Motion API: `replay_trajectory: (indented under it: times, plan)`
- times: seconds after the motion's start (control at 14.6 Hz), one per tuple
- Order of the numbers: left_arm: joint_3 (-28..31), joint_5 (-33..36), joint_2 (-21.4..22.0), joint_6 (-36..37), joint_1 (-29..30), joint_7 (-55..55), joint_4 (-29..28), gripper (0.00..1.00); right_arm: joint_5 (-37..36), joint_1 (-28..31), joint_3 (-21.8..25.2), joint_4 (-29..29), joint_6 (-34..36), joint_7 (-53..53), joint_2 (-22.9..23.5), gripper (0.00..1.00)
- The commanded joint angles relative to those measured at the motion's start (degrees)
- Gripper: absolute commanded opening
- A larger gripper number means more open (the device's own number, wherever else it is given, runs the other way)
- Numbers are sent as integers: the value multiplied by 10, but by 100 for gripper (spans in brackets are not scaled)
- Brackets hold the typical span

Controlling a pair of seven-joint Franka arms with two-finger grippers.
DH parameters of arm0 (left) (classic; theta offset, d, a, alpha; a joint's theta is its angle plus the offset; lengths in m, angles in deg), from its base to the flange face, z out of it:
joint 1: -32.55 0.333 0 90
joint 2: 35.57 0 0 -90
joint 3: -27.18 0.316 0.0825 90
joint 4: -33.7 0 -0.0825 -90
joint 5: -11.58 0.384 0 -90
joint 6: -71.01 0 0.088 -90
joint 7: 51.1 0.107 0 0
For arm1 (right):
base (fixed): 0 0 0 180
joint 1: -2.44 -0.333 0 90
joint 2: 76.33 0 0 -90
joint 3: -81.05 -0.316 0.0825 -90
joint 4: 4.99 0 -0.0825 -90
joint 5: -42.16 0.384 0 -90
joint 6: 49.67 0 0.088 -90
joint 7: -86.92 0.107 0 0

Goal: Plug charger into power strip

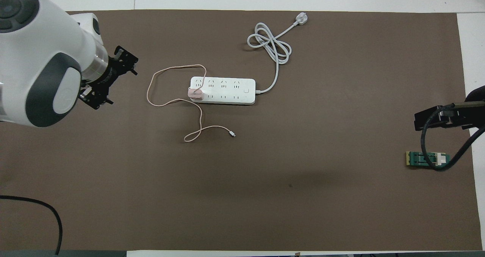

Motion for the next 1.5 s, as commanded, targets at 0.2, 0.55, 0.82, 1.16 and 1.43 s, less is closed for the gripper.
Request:
replay_trajectory:
  times: [0.2,0.55,0.82,1.16,1.43]
  plan:
    - [-4,-9,121,135,99,355,-15,100,0,15,-3,-7,0,-14,-9,100]
    - [-4,-10,169,175,110,451,-28,100,0,16,-2,-7,0,-15,-9,100]
    - [-9,-10,169,144,95,441,-32,100,0,23,-3,-6,1,-17,-7,100]
    - [-10,-15,161,138,80,476,-22,100,0,23,0,-4,6,-17,-2,100]
    - [-8,-23,134,140,69,501,-15,100,0,23,0,-4,5,-17,-4,100]
